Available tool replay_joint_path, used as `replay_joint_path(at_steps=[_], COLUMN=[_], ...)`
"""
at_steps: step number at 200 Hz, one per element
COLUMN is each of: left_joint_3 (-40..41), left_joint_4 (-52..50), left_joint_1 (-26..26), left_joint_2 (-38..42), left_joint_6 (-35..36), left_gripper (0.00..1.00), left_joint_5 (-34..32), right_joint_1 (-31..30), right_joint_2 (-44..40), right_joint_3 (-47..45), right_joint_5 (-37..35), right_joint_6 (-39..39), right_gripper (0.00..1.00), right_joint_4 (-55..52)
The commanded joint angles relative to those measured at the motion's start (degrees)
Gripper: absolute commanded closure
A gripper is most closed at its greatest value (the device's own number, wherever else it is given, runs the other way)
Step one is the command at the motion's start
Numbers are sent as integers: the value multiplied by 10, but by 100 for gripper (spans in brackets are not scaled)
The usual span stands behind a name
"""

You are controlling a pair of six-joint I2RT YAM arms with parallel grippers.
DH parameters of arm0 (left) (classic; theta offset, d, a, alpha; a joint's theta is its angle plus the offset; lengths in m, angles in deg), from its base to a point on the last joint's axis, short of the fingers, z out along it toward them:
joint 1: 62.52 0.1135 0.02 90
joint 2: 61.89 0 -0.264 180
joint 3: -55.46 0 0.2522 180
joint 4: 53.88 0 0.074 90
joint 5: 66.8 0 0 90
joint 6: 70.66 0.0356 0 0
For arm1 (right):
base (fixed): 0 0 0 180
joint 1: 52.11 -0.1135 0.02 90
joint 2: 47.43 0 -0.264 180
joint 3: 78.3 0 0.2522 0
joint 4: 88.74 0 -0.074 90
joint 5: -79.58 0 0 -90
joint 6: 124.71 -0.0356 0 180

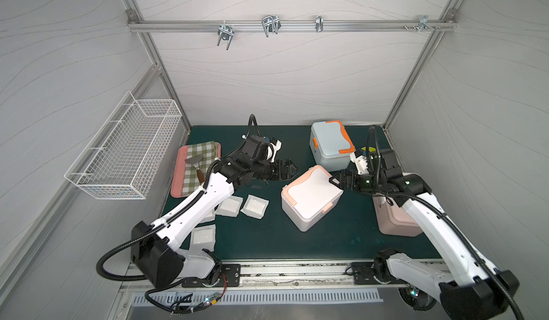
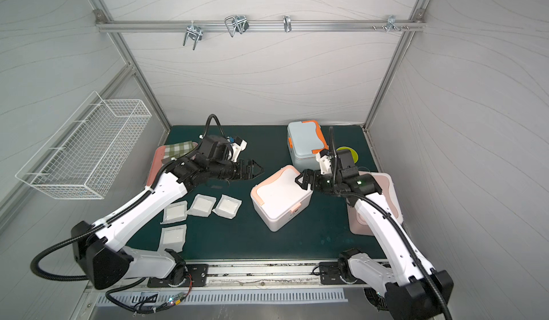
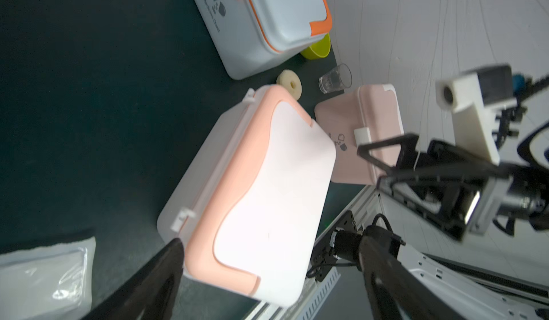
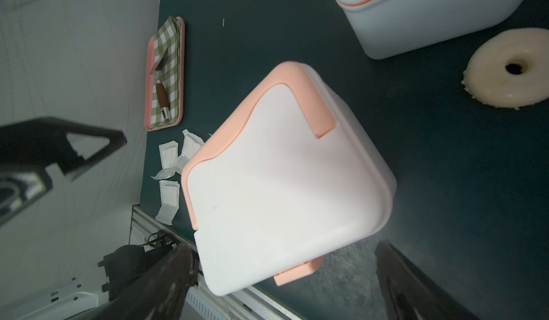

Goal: Open first aid kits and take out gauze
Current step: Adjust the first aid kit at the center of the board.

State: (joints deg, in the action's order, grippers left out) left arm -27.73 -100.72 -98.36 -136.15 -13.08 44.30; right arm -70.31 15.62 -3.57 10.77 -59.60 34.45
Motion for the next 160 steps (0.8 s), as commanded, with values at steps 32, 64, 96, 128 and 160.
replay_joint_path(at_steps=[32,64,96,128,160], left_joint_3=[109,165,160,124,79], left_joint_4=[4,84,159,174,185], left_joint_1=[-95,-111,-115,-89,-33], left_joint_2=[70,59,10,-42,-91], left_joint_6=[-75,-117,-130,-109,-94], left_gripper=[7,7,7,7,8], left_joint_5=[-61,-39,-10,-6,33], right_joint_1=[47,50,49,46,10], right_joint_2=[126,184,182,118,41], right_joint_3=[34,39,10,-41,-94], right_joint_5=[59,79,107,126,126], right_joint_6=[33,55,61,57,37], right_gripper=[17,22,25,26,27], right_joint_4=[83,90,92,83,67])
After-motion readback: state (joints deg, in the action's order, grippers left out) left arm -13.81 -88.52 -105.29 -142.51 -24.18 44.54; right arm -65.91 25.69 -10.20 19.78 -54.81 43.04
